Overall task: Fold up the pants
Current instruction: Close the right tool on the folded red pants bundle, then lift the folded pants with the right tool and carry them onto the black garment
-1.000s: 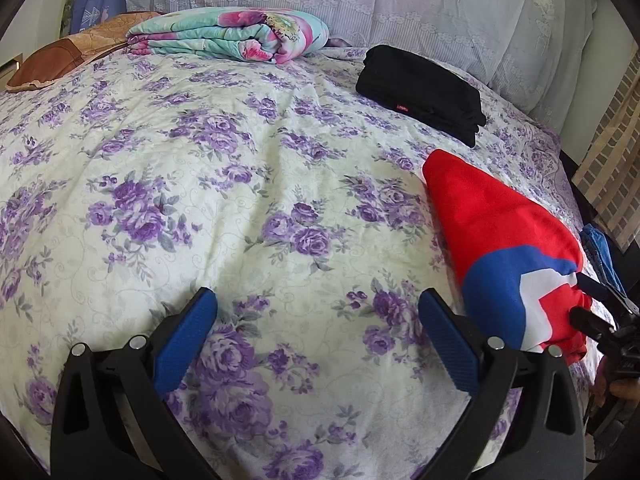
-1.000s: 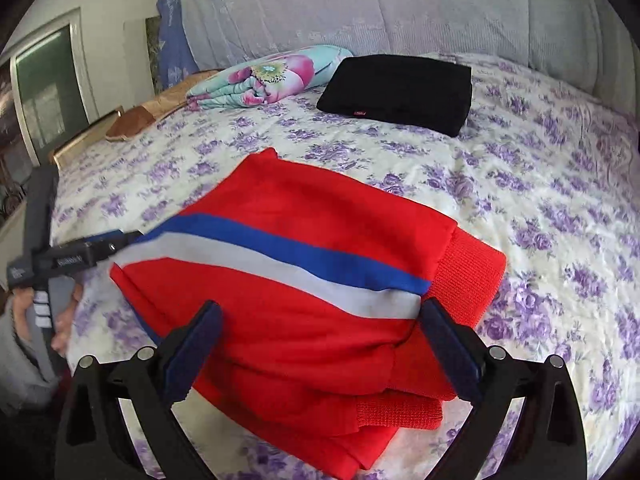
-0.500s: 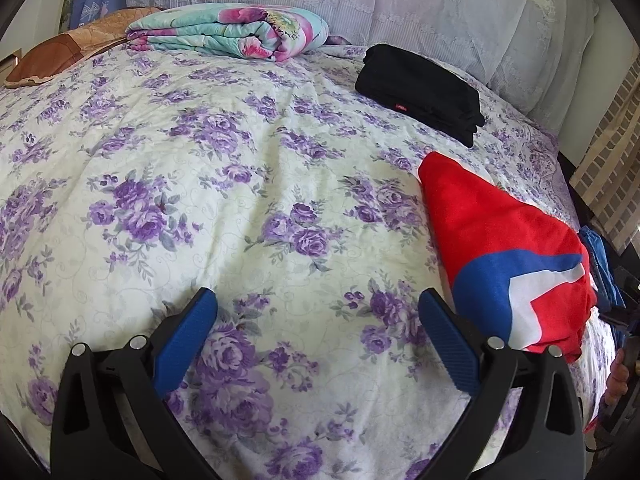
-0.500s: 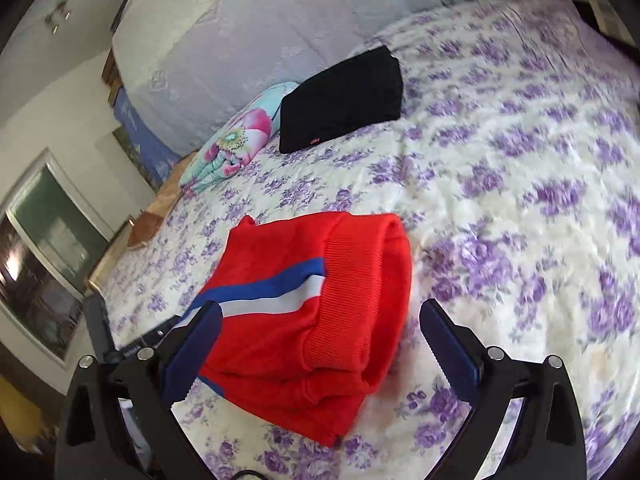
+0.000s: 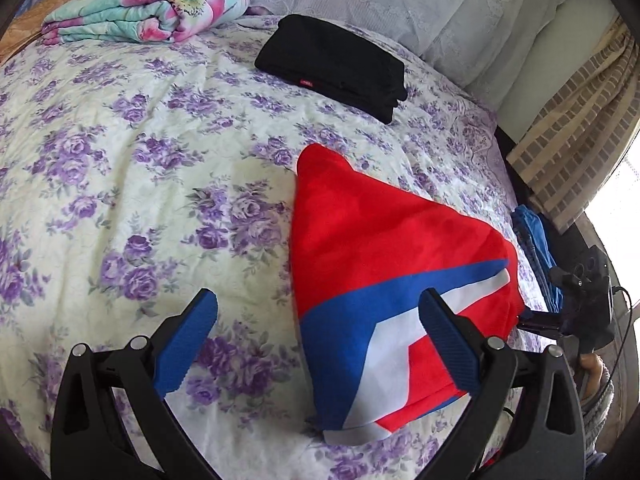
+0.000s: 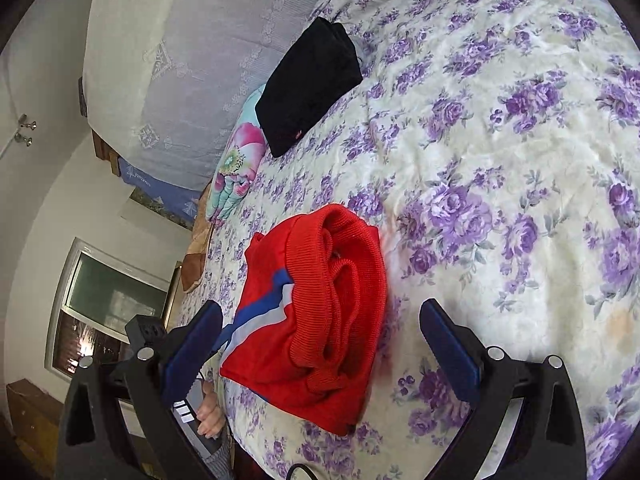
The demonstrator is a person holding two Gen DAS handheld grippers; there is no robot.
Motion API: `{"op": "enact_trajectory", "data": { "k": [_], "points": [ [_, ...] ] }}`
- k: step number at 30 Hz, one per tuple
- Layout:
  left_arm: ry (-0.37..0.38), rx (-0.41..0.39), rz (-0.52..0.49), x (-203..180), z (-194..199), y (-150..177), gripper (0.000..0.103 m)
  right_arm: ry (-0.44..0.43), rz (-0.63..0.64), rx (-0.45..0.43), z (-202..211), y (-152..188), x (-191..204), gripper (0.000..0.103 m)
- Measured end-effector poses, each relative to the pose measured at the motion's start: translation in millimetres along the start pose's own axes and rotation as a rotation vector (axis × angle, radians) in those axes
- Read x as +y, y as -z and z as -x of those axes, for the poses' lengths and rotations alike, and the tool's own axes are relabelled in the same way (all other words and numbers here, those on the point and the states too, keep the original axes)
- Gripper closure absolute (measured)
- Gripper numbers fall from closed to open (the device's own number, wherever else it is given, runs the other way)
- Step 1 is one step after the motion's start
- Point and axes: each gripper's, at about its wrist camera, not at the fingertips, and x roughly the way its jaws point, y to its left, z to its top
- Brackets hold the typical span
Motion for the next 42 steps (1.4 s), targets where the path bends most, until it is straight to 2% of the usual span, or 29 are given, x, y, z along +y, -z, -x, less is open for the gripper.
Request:
{"op": "enact_trajectory", "data": {
  "k": [6,12,16,18,21,25,26,28,32,35,42],
  "points": [
    [0.004,0.039,0.004,-1.8,-17.0,2.1,0.005,-0.006,0.028,0.073,-25.5,-0.1,4.9,0.003],
    [0.062,0.070,-0.023,-11.0,-26.9,4.5,0.005,-0.017,0.046,0.137,-58.0,-9.7,14.3,0.003],
    [0.099,0.062,-0.034,-7.7,-30.9,6.1,0.005,-0.024,0.081,0.136,-66.7,-11.3,18.2,0.003],
    [0.132,0.064,-0.007,-1.7,-30.5,3.5,0.005,-0.027,0.107,0.128,-64.3,-7.3,19.1,0.004],
    [0.162,0.079,0.042,4.2,-31.5,-1.6,0.005,-0.008,0.125,0.107,-57.2,-4.6,14.7,0.014],
    [0.178,0.089,0.037,-3.2,-28.3,1.4,0.007,-0.021,0.102,0.075,-49.2,-2.6,2.5,0.042],
    [0.181,0.089,0.033,-5.1,-27.4,3.5,0.014,-0.031,0.101,0.070,-48.0,-2.3,-0.4,0.045],
    [0.186,0.089,0.037,-6.7,-25.6,6.5,0.029,-0.039,0.117,0.059,-46.9,-1.1,-1.1,0.046],
    [0.214,0.076,0.089,4.8,-25.1,9.0,0.037,-0.044,0.141,0.050,-46.7,-0.5,-1.7,0.047],
    [0.232,0.064,0.099,11.3,-26.8,10.7,0.036,-0.046,0.141,0.054,-46.0,-0.5,-2.4,0.046],
    [0.191,0.027,0.049,-0.3,-28.8,13.1,0.028,-0.042,0.143,0.059,-41.8,0.7,-3.3,0.046]
  ]
}}
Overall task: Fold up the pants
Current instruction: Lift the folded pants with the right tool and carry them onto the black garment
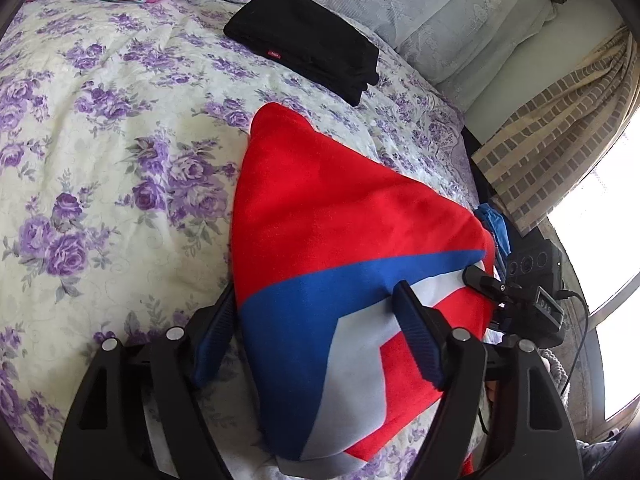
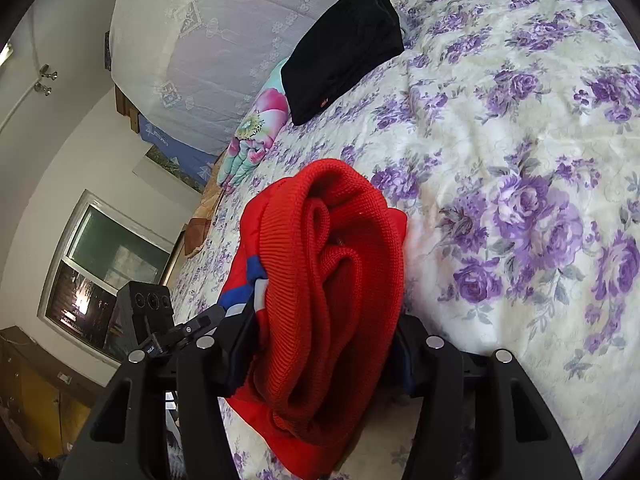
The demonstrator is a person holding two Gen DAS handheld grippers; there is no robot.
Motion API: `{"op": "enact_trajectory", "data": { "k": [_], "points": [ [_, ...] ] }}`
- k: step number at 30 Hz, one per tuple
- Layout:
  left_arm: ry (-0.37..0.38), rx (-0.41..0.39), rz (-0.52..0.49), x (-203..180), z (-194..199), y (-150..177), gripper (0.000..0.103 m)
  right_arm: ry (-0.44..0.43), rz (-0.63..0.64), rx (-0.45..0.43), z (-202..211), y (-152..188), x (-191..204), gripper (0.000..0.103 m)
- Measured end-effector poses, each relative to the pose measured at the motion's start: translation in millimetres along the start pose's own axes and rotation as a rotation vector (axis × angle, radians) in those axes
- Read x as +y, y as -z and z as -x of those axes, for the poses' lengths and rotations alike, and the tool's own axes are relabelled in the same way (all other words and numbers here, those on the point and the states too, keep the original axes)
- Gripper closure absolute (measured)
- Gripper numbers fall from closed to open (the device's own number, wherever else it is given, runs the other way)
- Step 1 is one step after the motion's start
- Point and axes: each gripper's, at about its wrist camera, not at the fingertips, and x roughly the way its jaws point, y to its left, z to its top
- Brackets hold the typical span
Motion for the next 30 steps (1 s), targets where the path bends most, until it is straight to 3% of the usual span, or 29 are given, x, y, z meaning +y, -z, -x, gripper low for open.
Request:
{"op": "enact_trajectory", "data": {
  "k": [10,21,24,30],
  "points": [
    [-0.024,0.022,-0.104,-16.0,-9.0,2.4,0.009,0.042,0.001,0.018,-7.9,-2.1,5.7,0.046],
    [0.003,0.014,-0.070,-10.5,-6.5,1.6,0.010,0.078,0.023,0.007,-13.8,-0.4,11.1,0.044],
    [-0.015,-0.005,-0.054,-8.2,-3.0,3.1,0.022,0.087,0.033,-0.004,-14.8,1.5,13.4,0.044],
    [0.034,-0.031,-0.017,0.2,2.9,2.2,0.051,0.117,0.066,-0.029,-16.4,6.6,19.2,0.045]
  ]
}}
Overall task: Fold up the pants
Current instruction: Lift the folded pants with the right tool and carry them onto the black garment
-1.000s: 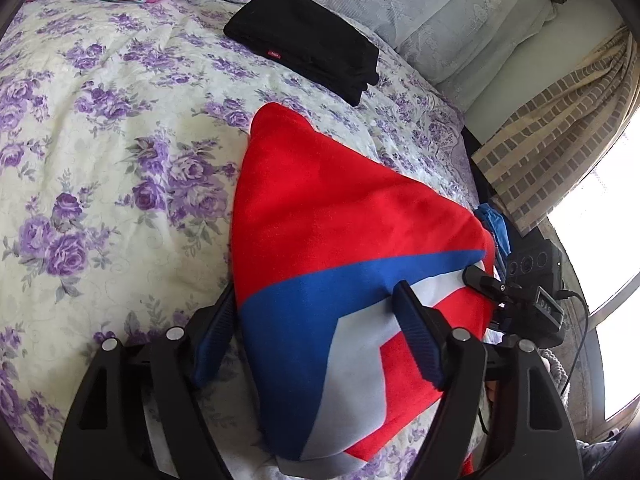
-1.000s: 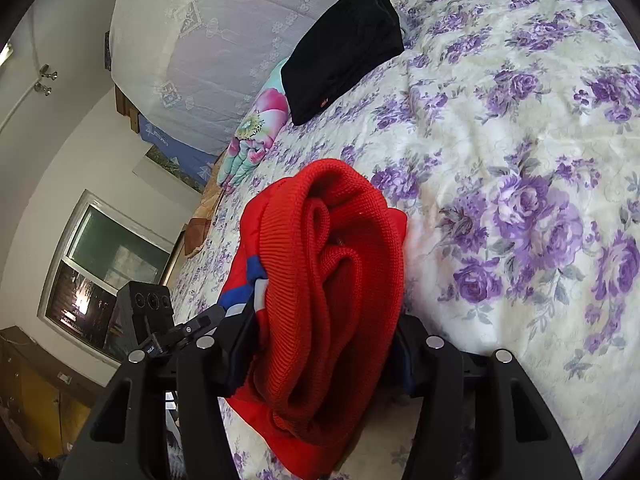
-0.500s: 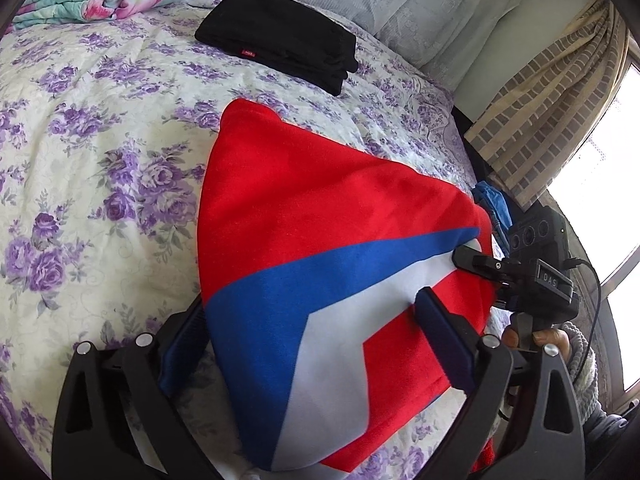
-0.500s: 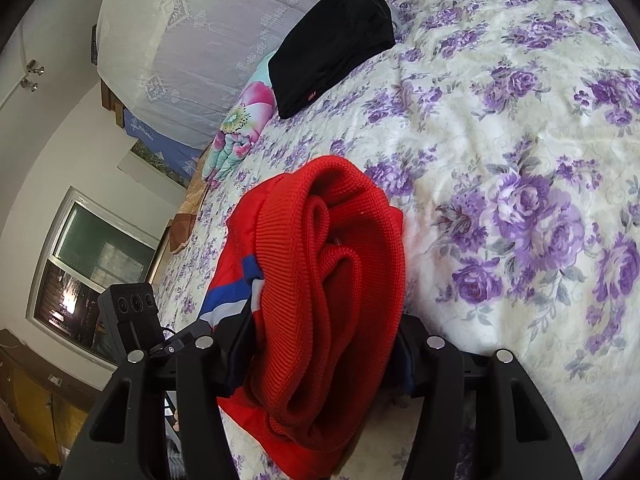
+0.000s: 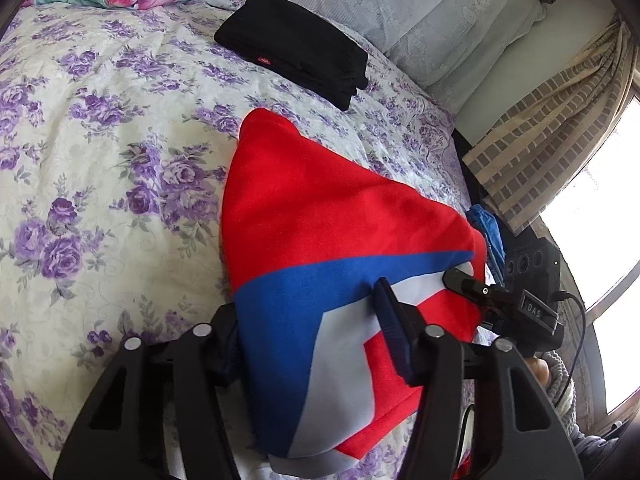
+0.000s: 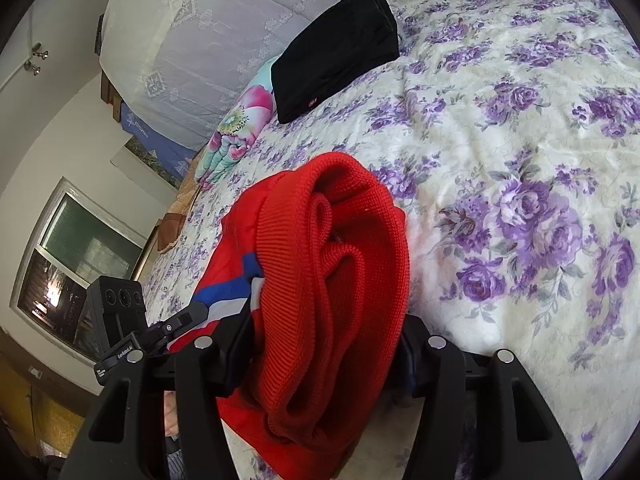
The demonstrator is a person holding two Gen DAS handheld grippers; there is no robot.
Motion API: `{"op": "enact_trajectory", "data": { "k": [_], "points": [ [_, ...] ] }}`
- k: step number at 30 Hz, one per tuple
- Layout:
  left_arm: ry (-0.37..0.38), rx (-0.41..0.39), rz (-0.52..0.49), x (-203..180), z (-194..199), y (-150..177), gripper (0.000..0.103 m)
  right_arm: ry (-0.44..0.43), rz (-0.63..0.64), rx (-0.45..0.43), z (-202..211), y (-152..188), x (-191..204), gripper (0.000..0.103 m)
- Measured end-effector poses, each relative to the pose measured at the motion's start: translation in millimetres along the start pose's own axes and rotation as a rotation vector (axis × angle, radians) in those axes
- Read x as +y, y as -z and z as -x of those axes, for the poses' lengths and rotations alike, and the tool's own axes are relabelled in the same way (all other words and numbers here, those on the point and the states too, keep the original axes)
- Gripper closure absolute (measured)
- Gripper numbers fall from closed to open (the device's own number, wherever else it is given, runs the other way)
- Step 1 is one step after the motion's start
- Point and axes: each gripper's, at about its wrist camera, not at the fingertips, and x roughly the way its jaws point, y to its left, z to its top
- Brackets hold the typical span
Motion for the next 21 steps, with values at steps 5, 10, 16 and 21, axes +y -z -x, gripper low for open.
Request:
{"op": "enact_trajectory", "data": {
  "k": [5,10,16,21],
  "points": [
    [-0.001,-0.031,-0.043,-8.1,6.8,1.4,0.073,0.024,0.064,-0.035,5.5,2.7,11.4,0.055],
    [0.011,-0.031,-0.064,-13.5,14.5,3.7,0.082,0.019,0.163,-0.072,16.9,7.3,33.6,0.060],
    [0.066,0.004,-0.003,-1.5,10.2,1.8,0.082,-0.015,0.133,-0.065,16.1,9.7,19.7,0.060],
    [0.119,0.035,0.064,9.8,4.7,-0.5,0.078,-0.069,0.078,-0.058,14.2,10.9,8.0,0.060]
  ]
}}
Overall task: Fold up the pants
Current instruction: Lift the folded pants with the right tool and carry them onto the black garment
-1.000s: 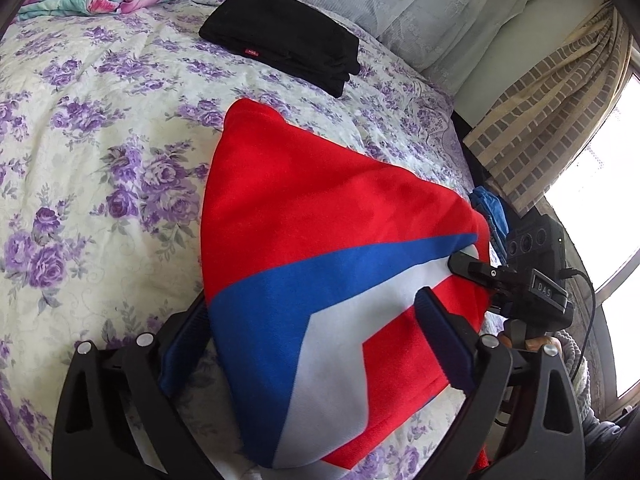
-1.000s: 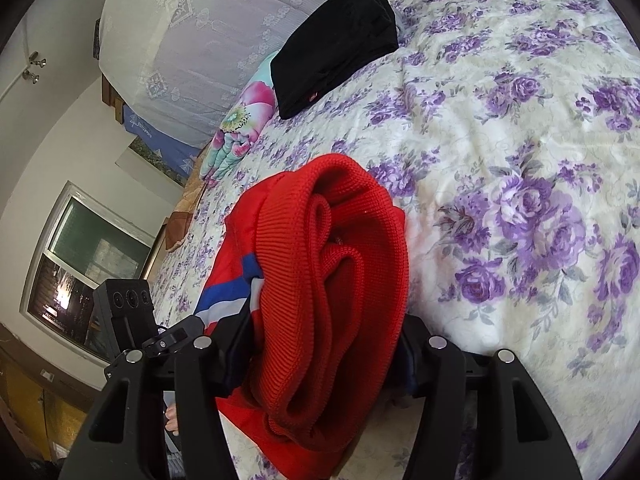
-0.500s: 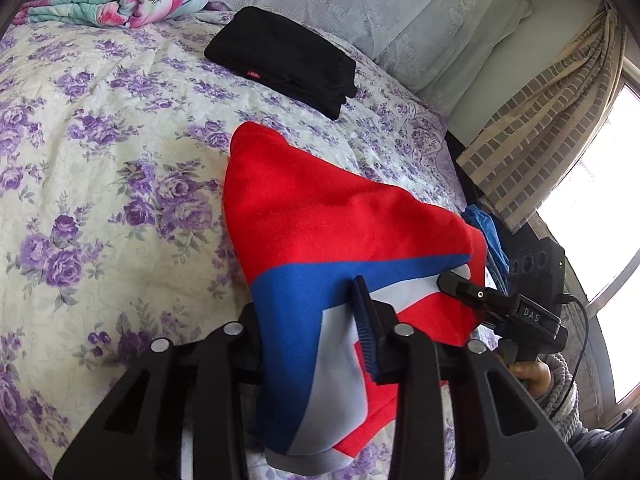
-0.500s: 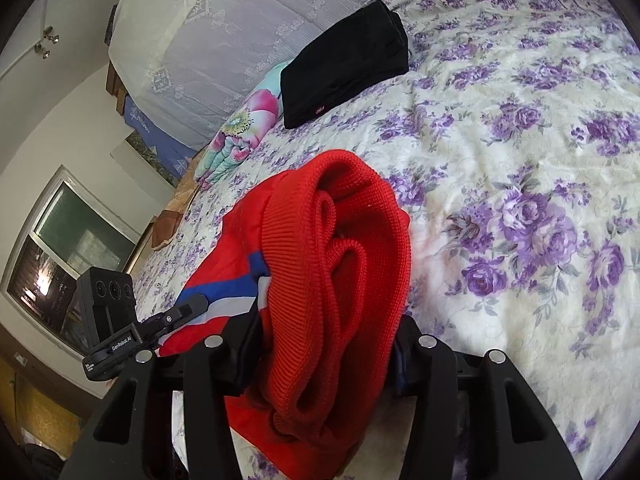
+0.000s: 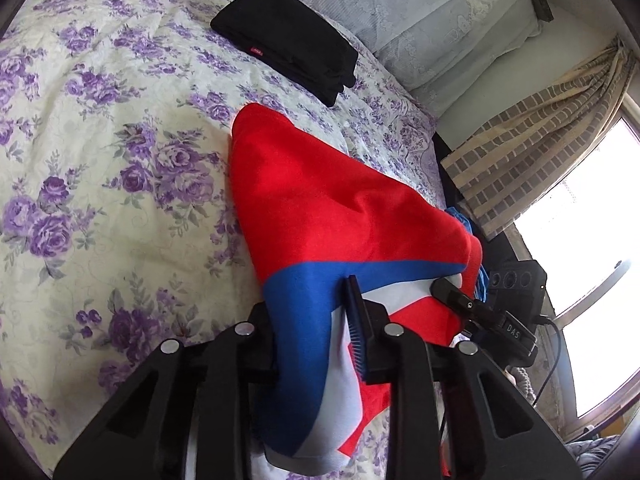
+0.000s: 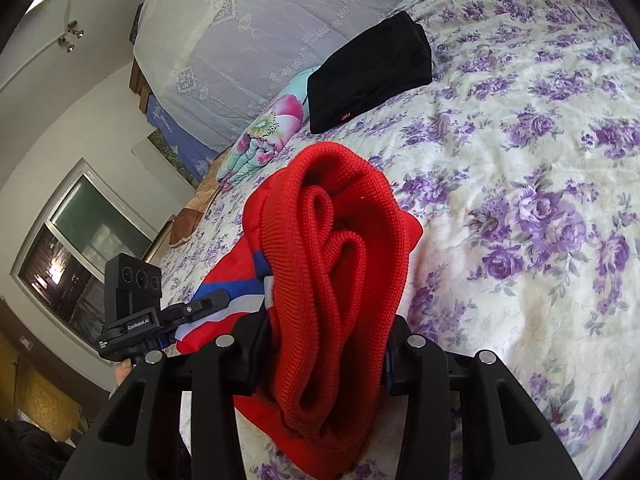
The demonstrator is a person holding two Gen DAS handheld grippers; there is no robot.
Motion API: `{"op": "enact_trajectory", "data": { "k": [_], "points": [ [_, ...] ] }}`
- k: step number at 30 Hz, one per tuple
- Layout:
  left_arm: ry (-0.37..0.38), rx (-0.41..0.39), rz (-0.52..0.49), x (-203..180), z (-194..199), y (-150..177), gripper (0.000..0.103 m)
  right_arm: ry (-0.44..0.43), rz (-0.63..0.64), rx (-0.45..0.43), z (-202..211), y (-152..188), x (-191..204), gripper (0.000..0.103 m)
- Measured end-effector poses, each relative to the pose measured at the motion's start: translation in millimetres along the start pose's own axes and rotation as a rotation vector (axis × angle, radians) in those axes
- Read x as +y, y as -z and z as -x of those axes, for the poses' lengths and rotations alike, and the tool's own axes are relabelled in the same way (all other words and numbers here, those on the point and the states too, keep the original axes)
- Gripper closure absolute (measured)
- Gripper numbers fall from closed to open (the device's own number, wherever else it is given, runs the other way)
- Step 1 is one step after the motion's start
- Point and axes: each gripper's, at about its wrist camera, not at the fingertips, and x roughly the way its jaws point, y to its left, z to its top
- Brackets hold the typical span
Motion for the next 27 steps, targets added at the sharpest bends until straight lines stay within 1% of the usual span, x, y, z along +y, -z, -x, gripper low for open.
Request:
{"op": "enact_trajectory", "data": {
  "k": [3,6,9,12,14,17,21,24,27],
  "points": [
    [-0.010,-0.015,-0.030,-7.1,2.6,1.9,0.082,-0.005,0.002,-0.008,1.4,0.2,0.6,0.060],
    [-0.035,-0.035,-0.070,-21.0,8.3,2.7,0.086,-0.003,0.035,-0.030,8.6,1.7,9.8,0.063],
    [-0.069,-0.057,-0.142,-41.4,18.5,-0.9,0.087,-0.012,0.066,-0.051,19.9,1.6,21.1,0.064],
    [-0.088,-0.077,-0.210,-62.6,27.7,-12.1,0.087,-0.012,0.098,-0.066,29.9,-9.5,32.4,0.065],
    [-0.097,-0.088,-0.262,-77.5,31.1,-28.3,0.087,-0.010,0.130,-0.089,38.2,-27.0,42.6,0.065],
    [-0.126,-0.123,-0.347,-104.9,36.2,-64.9,0.087,0.001,0.202,-0.135,48.0,-69.6,62.4,0.065],
    [-0.174,-0.215,-0.452,-147.6,41.1,-136.5,0.087,0.019,0.292,-0.220,52.4,-153.1,89.1,0.065],
    [-0.205,-0.272,-0.484,-169.1,35.7,-200.9,0.087,0.031,0.308,-0.274,42.8,-224.1,97.9,0.065],
    [-0.240,-0.301,-0.481,-174.0,18.5,-260.1,0.087,0.057,0.306,-0.309,19.0,-285.4,93.2,0.065]
  ]
}}
